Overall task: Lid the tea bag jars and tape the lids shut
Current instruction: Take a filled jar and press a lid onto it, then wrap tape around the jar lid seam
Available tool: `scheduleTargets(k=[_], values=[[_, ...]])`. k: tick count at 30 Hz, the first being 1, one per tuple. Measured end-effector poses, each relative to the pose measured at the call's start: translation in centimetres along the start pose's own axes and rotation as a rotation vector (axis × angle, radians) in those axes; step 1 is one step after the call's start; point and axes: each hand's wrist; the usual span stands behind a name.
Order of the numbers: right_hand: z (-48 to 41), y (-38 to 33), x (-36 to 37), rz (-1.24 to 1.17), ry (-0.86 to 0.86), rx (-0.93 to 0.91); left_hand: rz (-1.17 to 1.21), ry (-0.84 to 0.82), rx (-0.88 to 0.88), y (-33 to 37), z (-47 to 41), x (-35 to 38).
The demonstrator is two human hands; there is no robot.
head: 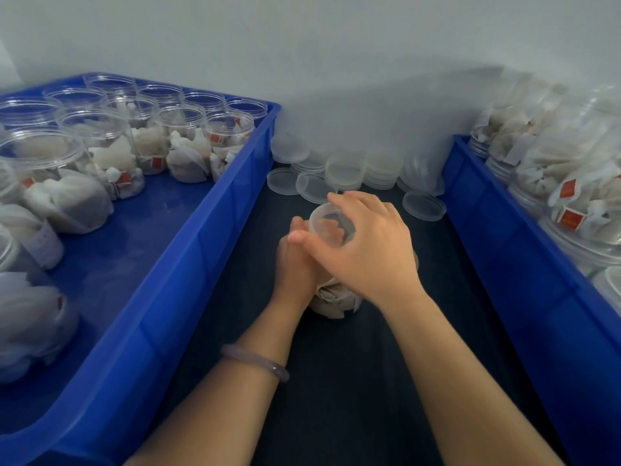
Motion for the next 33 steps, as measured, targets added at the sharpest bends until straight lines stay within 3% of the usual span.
scheduleTargets(k=[2, 3, 4, 6, 8, 9, 12, 13, 15, 16, 19, 22, 24, 31, 33], values=[[0.2, 1.3, -1.3, -0.538, 0.015, 0.147, 0.219, 0.011, -0.100, -0.1, -0.1, -0.1], [0.7, 2.6, -1.8, -0.685, 0.017, 0.230, 0.314, 0.061, -0.152, -0.1, -0.2, 0.0], [1.3, 4.0, -2.1, -0.662, -0.033, 0.295, 0.344, 0.131, -0.166, -0.2, -0.4, 0.0], [3.0, 6.8, -1.8, -0.270, -0.311, 0.367, 0.323, 0.210, -0.135, -0.4, -0.8, 0.1], [4.6, 8.3, -0.7, 0.070, -0.550, 0.291, 0.292, 0.197, -0.130, -0.2, -1.0, 0.2], [5.1, 8.7, -0.2, 0.143, -0.582, 0.245, 0.263, 0.210, -0.124, -0.2, -0.9, 0.2], [5.4, 8.5, -0.6, -0.023, -0.423, 0.236, 0.089, 0.412, 0.202, 0.1, 0.1, -1.1], [5.6, 8.3, -1.1, -0.160, -0.355, 0.270, 0.057, 0.394, 0.377, 0.2, 0.6, -1.6], [6.0, 7.6, -2.2, -0.377, -0.211, 0.282, 0.019, 0.185, 0.605, 0.5, 2.0, -2.0], [6.2, 7.2, -2.7, -0.445, -0.150, 0.251, -0.025, 0.056, 0.601, 0.6, 2.7, -1.9], [6.3, 6.1, -3.6, -0.581, -0.062, 0.163, -0.233, -0.239, 0.307, 0.8, 4.1, -0.7], [6.2, 5.6, -3.6, -0.640, -0.070, 0.152, -0.048, -0.406, 0.090, 0.6, 4.3, -0.2], [6.3, 5.5, -3.3, -0.651, -0.092, 0.149, 0.056, -0.404, 0.096, 0.3, 4.1, -0.3], [6.6, 5.6, -2.5, -0.586, -0.088, 0.104, 0.014, -0.149, 0.243, 0.1, 4.1, -0.4], [6.6, 5.7, -2.3, -0.569, -0.082, 0.096, 0.095, -0.169, 0.163, 0.2, 4.0, -0.4]])
Point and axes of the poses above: each hand's wrist, its own z-axis away from the middle knuckle, its own x-axis out of the palm, y = z × x, and after that the axes turned 10 degrees about -x, right-handed
